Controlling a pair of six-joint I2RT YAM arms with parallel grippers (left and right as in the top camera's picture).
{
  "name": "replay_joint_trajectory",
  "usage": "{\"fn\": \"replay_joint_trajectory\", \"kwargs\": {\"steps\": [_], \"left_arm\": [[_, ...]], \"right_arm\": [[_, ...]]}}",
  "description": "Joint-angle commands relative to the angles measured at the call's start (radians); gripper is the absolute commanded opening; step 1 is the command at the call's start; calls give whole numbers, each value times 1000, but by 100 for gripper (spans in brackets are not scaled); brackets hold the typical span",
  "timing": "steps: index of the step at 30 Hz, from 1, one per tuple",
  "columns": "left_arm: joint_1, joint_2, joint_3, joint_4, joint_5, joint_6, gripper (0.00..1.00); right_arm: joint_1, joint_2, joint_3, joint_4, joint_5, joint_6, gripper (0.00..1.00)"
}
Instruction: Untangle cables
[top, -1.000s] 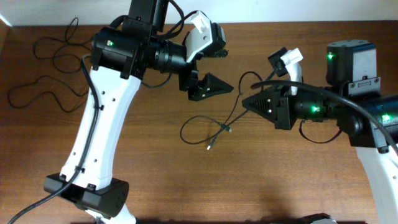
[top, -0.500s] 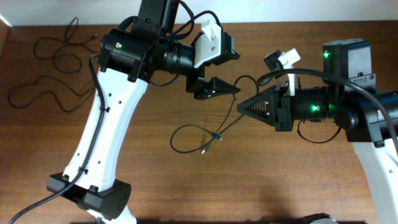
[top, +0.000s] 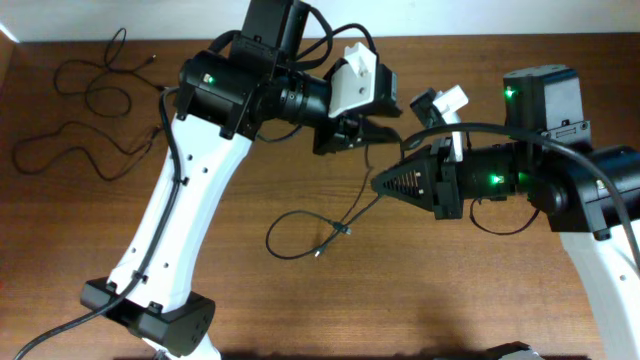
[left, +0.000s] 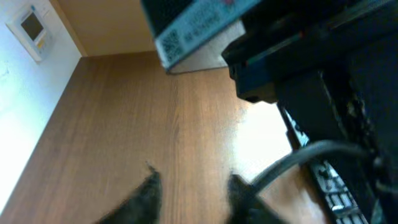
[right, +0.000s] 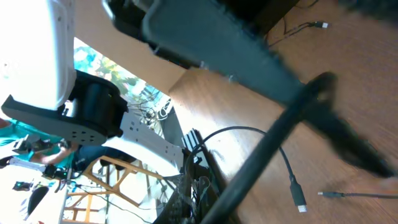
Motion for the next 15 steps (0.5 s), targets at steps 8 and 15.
{"fn": "replay_joint_trajectory", "kwargs": {"steps": [8,15], "left_arm": [[0,2,0,3,-2,-3,0],[9,0,2,107,-1,-255,0]], "right_arm": [[4,6,11,-39,160,-14,4],[4,7,11,-52,292,-14,57]]}}
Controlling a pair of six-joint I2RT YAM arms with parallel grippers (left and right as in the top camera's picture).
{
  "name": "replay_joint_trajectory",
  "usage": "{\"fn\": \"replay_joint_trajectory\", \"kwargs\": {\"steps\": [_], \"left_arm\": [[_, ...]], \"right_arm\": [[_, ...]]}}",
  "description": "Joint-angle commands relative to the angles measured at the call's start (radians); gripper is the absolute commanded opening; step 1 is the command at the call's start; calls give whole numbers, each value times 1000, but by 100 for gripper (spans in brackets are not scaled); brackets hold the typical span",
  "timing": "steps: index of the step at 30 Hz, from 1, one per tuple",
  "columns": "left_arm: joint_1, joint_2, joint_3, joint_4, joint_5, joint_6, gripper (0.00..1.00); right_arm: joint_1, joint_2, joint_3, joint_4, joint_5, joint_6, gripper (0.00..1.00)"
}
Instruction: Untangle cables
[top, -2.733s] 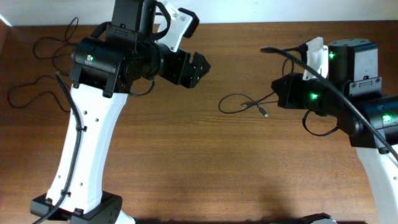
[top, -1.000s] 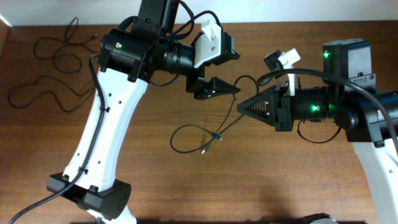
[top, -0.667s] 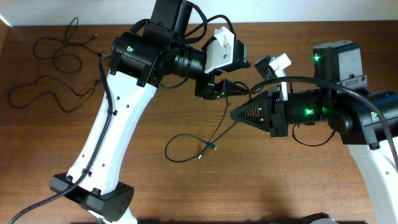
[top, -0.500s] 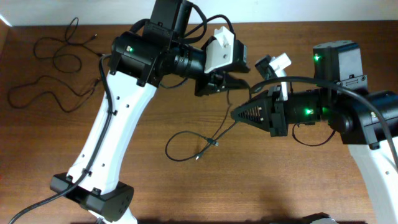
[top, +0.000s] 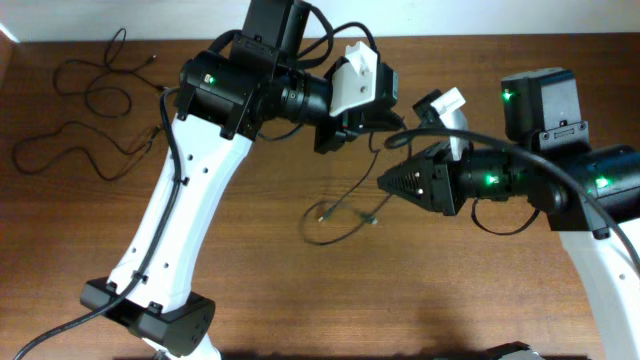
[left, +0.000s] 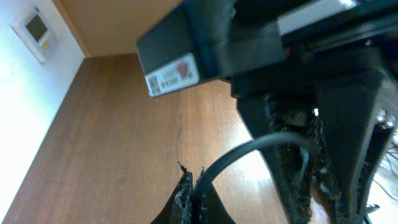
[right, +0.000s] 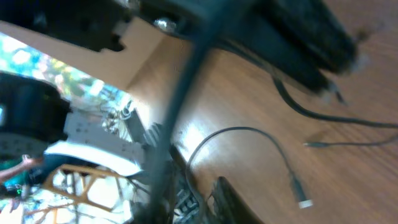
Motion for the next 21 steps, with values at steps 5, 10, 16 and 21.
{"fn": "replay_joint_trajectory", "kwargs": {"steps": [5,10,16,21], "left_arm": [[58,0,4,202,-192,-639,0],[82,0,4,183,-423,-748,0],[82,-18,6,151,-660,-830,0],[82,-66,6,142,-673,-880,0]], "right_arm": [[4,5,11,-10,120,-12,99],[4,5,11,-12,449,193,99],[4,6,11,-56,784,383,99],[3,27,10,-96,881,416,99]]}}
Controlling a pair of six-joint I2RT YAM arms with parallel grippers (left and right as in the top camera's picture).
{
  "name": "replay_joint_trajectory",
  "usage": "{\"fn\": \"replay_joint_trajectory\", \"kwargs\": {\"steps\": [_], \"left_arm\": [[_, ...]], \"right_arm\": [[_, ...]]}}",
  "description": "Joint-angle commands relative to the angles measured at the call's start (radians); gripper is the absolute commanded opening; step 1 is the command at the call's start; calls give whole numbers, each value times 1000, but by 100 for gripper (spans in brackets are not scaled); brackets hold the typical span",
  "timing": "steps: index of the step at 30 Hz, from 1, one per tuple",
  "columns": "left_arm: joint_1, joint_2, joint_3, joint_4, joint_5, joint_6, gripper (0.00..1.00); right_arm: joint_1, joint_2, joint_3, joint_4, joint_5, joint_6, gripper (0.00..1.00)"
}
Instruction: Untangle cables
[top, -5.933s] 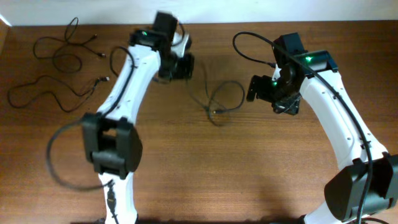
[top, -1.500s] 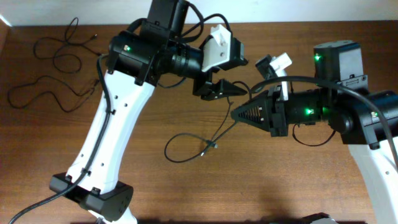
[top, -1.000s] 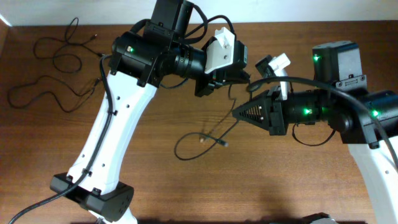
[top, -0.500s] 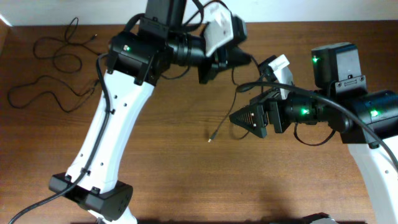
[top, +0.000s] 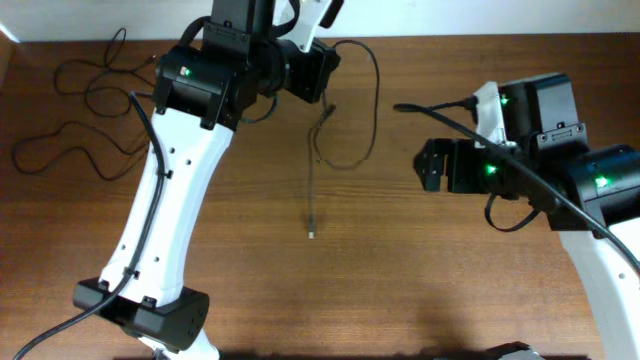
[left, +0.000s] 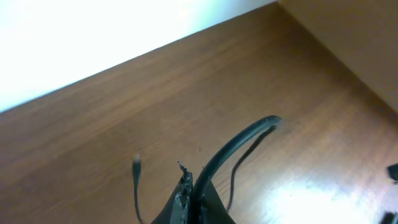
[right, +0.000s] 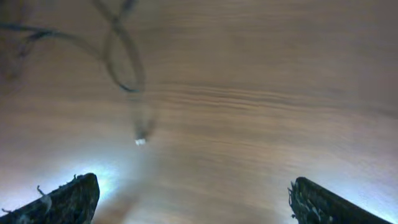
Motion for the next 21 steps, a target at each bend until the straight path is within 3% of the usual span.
{"fn": "replay_joint_trajectory", "kwargs": {"steps": [1,4,11,15,18,21], "left_arm": [[0,-78,6,-1,-84,-96,0],[0,-119,6,-1,-147,-174,0],[7,-158,6,-8,-147,-332,0],[65,-159,6,-83,-147,-498,0],[127,-158,6,-151,-155,-552,0],[188,-158,6,-259,-251,-682,0]], "right_arm": [[3,30,10,-12,132,59,99],[3,53,10,-15,132,65,99],[3,93,10,-21,128,129,99],[3,95,10,-31,129,129,99],[3,95,10,-31,128,129,99],[3,95,10,-28,128,129,99]]}}
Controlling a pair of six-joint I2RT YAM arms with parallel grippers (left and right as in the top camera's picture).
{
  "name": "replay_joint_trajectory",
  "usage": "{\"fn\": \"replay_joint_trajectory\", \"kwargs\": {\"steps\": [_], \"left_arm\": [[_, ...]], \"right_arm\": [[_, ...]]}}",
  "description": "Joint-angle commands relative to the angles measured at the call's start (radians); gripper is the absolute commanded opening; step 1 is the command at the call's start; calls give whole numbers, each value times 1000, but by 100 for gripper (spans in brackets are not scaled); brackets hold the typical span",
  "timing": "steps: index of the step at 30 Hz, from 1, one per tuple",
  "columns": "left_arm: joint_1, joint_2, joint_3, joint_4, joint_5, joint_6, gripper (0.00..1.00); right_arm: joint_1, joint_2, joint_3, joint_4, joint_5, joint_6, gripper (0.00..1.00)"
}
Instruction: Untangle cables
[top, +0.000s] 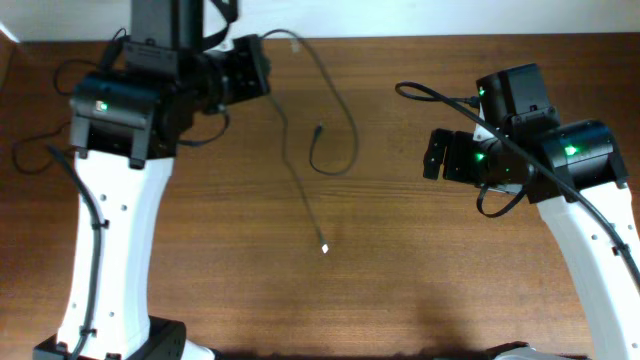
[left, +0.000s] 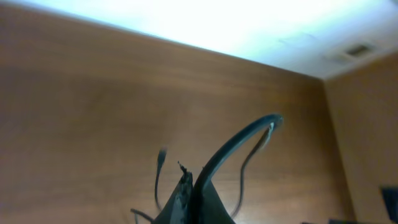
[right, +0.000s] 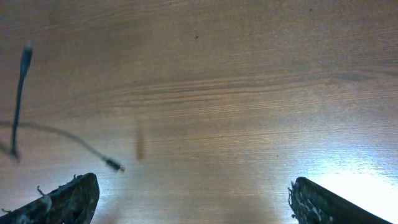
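A thin black cable hangs from my left gripper, which is shut on it near the back left of the wooden table. One strand runs down to a plug lying mid-table; another curls into a loop further right. In the left wrist view the cable arcs up out of the shut gripper. My right gripper stands open to the right, holding nothing. Its fingers are wide apart, with a plug ahead on the left.
More black cables lie at the table's far left, partly hidden under my left arm. The back edge of the table meets a white wall.
My left gripper has moved left along the back of the table, still shut on the cable. The cable shifted with it and hangs in a wider loop. The right gripper remains open.
Both grippers were close together mid-table over a looped cable, the left one open. Then the left was shut on the cable. Later the arms stood apart, the right open, the cable dangling from the left at the back, and now further left.
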Motion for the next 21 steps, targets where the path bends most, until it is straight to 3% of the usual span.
{"fn": "replay_joint_trajectory", "kwargs": {"steps": [1,11,15,21], "left_arm": [[71,-4,5,-97,-117,-195,0],[272,-1,5,-237,-171,-206,0],[338,3,4,-319,-368,-201,0],[387,25,3,-304,-386,-9,0]], "right_arm": [[3,4,10,2,16,8,99],[3,4,10,1,16,8,98],[3,4,10,1,16,8,99],[3,4,10,11,8,8,99]]}}
